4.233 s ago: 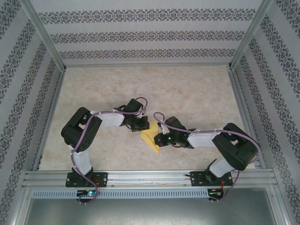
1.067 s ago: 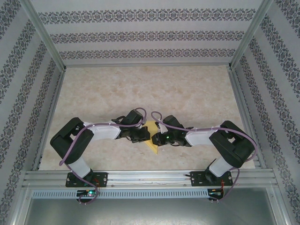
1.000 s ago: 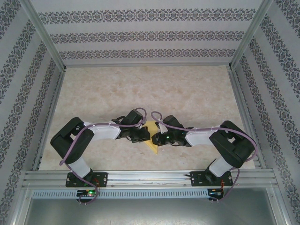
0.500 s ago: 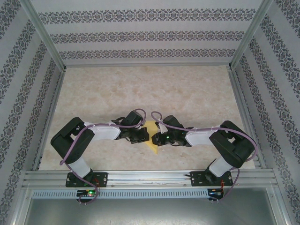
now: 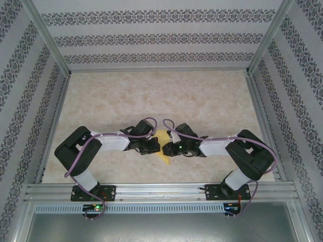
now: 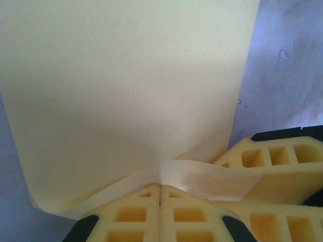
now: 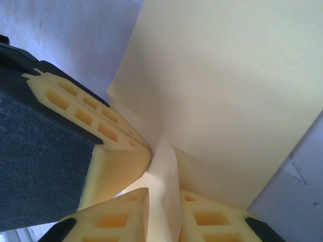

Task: Fold a paper plane with a square sheet of paper (fold left side to right side)
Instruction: Third fold the triangle at the center of the table.

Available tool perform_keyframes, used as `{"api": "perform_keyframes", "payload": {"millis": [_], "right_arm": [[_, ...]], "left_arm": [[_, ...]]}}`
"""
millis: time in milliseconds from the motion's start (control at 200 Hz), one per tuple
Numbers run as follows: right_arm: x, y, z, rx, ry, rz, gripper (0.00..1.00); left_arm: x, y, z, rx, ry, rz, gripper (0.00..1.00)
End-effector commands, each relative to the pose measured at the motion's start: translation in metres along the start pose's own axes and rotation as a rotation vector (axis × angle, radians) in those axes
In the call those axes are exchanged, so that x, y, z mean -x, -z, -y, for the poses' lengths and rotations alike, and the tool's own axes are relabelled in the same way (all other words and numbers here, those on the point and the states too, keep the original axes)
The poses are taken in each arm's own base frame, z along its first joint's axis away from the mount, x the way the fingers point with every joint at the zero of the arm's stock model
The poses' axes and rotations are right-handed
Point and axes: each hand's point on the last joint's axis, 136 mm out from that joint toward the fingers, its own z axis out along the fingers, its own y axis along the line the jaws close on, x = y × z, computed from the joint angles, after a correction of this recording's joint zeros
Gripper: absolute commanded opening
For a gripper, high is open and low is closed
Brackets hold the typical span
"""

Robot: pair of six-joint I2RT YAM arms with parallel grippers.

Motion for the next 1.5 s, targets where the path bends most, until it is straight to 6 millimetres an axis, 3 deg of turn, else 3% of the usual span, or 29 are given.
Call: {"api": "perform_keyframes", "payload": {"millis": [0,165,280,370,470,595,734,1114,1494], "right_arm": [[0.012,0.009,-0.001,-0.009,-0.029,0.023,0.25],[0.032,0.031,-0.007,-0.009,-0.036,0.08,0.35],[0.032,0.047,-0.004,-0.035,-0.047,0.094,0.39],[0.026,0.057,-0.01,-0.015,-0.052,0.094,0.39],[0.012,0.062,-0.024,0.067,-0.087,0.055,0.27],[-0.013,0.055,-0.043,0.166,-0.15,-0.038,0.09],[-0.034,0.042,-0.053,0.176,-0.151,-0.103,0.01],[-0.045,0.018,-0.04,0.105,-0.184,-0.144,0.0],[-0.057,0.012,-0.021,0.045,-0.212,-0.165,0.0]], "left_arm": [[-0.015,-0.011,-0.038,0.125,0.048,-0.027,0.04],[-0.017,-0.012,-0.042,0.132,0.056,-0.029,0.03],[-0.016,-0.013,-0.042,0.132,0.059,-0.028,0.03],[-0.016,-0.013,-0.042,0.133,0.063,-0.027,0.03],[-0.016,-0.012,-0.041,0.13,0.063,-0.025,0.03],[-0.015,-0.011,-0.041,0.135,0.061,-0.023,0.03],[-0.015,-0.011,-0.041,0.137,0.06,-0.02,0.03],[-0.015,-0.011,-0.042,0.14,0.06,-0.021,0.03],[-0.014,-0.011,-0.042,0.146,0.056,-0.023,0.03]]}}
